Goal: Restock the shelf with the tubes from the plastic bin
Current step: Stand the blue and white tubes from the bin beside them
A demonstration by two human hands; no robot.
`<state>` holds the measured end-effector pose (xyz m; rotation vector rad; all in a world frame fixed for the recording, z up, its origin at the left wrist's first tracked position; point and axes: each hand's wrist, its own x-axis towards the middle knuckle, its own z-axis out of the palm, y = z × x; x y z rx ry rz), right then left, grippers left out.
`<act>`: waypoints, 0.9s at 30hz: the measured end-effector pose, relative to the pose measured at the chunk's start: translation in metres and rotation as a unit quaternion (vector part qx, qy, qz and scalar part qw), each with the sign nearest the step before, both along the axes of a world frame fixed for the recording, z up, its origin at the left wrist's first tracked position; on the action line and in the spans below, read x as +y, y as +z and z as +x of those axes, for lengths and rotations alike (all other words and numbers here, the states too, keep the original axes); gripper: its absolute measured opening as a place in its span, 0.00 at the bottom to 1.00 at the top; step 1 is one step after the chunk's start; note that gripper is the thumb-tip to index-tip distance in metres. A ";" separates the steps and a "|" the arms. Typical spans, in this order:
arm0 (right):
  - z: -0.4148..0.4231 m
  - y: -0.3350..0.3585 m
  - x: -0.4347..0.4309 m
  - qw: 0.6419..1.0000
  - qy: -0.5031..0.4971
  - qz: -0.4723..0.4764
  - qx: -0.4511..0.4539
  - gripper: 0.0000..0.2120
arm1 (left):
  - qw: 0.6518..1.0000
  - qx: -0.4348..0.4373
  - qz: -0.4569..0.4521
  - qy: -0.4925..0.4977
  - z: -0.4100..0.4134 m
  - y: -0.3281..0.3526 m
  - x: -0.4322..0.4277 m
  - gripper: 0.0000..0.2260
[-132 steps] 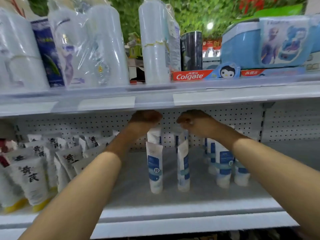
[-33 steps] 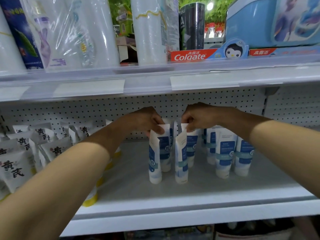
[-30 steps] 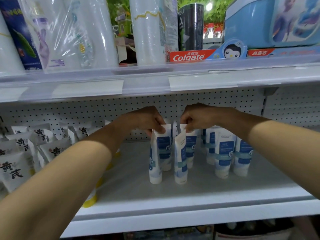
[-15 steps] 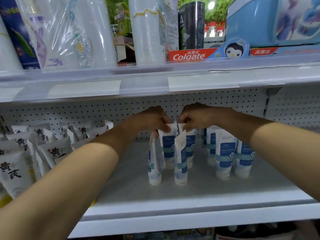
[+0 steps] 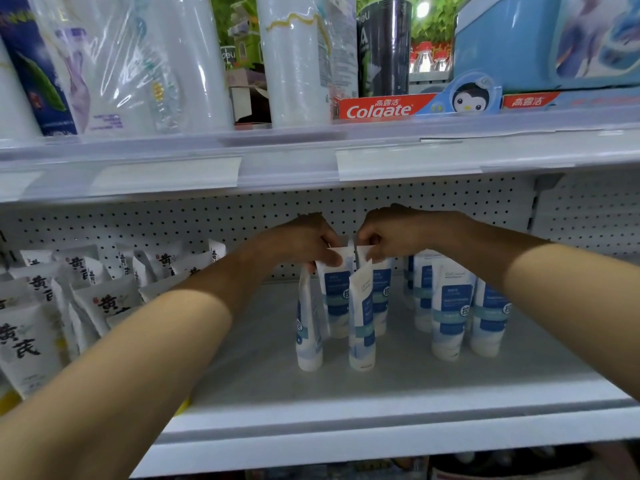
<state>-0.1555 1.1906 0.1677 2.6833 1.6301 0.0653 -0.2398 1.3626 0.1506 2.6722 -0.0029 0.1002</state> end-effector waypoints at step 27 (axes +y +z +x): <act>-0.030 0.008 -0.025 0.988 0.018 0.149 -0.024 0.17 | 0.988 -0.155 0.001 0.004 -0.048 0.008 0.005 0.22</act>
